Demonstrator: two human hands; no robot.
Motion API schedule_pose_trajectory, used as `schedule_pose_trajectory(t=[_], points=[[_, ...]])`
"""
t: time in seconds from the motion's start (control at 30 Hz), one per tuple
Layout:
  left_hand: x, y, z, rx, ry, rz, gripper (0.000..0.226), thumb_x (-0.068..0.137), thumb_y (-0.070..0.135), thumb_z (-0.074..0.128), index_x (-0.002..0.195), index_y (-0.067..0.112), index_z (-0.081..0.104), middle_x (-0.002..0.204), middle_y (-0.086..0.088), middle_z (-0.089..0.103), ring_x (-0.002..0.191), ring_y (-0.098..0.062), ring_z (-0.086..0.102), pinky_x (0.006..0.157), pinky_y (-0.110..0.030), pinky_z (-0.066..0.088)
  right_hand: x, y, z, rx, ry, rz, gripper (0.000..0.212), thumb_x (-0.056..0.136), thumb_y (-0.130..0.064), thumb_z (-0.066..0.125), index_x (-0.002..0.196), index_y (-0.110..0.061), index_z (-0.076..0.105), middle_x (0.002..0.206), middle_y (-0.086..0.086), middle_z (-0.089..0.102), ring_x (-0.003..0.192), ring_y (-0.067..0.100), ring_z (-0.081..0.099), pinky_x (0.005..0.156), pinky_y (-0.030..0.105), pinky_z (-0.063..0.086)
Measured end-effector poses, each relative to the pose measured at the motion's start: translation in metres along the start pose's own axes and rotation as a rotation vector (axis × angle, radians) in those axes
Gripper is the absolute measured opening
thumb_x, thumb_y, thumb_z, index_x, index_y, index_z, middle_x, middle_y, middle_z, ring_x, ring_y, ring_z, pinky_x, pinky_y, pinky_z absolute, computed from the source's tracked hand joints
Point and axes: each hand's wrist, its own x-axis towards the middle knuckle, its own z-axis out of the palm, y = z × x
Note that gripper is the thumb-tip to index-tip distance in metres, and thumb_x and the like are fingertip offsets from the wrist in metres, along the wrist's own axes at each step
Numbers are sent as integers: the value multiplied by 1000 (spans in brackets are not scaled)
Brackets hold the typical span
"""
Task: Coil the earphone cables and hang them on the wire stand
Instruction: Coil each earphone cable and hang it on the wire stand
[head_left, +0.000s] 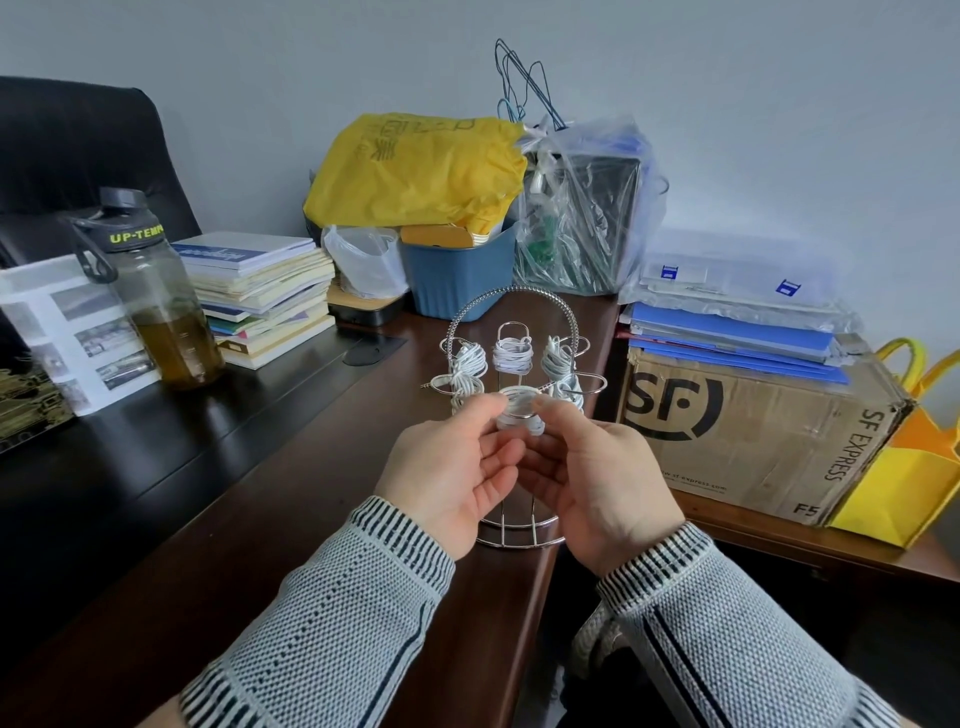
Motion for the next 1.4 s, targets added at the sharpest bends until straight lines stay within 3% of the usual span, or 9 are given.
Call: schedule_pose_trajectory(t=[0.3,0.43,0.57,0.7,0.77,0.83,0.93,1.07,1.4], points=[[-2,1,-2,10,-27,-26,25,93,30,61,99,8,72,74,0,73,56,-4,62,51,-18,50,1,-1,-1,-13,-8,7,19,85,-19,66,75,-3,69,70,12,69,58,17,62,65,30,53],[-2,0,-10,-15,-52,-66,32,99,29,49,99,4,69,77,-6,75,54,-6,63,50,-19,51,2,5,-7,-10,37,28,30,91,-22,54,72,-2,67,64,11,67,56,18,58,59,29,48],[-5,-1,-17,73,-15,-27,19,95,17,56,96,3,69,71,-6,73,52,-7,58,50,-19,49,4,12,-12,-39,71,-1,16,90,-10,45,85,-4,58,74,19,53,56,18,45,53,26,38],[3,-2,-35,336,108,143,9,87,13,68,81,9,73,57,3,64,46,-5,50,48,-19,40,12,21,-27,-255,178,-61,15,87,-1,54,79,0,66,64,9,57,53,14,45,50,26,35],[14,-6,-49,740,180,344,12,86,21,67,77,18,75,62,10,66,56,-4,57,56,-23,44,15,27,-34,-467,200,-115,16,83,1,56,79,-6,69,66,5,62,52,13,46,50,26,38],[17,-9,-57,1206,181,440,17,83,37,68,95,27,74,87,16,70,85,-6,64,78,-26,51,18,33,-37,-689,180,-162,19,81,1,57,82,-13,70,73,-2,65,54,10,50,52,22,42],[22,-16,-63,1581,112,365,51,78,56,65,123,33,62,118,11,63,111,-15,57,95,-34,48,18,40,-38,-921,136,-211,27,78,-5,63,102,-14,72,91,-4,69,81,9,62,79,25,53],[27,-22,-62,1670,71,382,45,76,61,64,109,30,66,106,8,64,104,-18,57,85,-30,47,22,41,-40,-1053,78,-234,41,79,-10,65,120,-10,66,111,0,68,105,12,62,98,29,48],[39,-25,-62,1706,131,418,51,86,59,55,125,27,60,125,3,62,116,-19,56,94,-32,46,29,56,-52,-1611,98,-553,38,86,-45,61,118,-25,66,122,-6,57,116,18,41,99,20,29]])
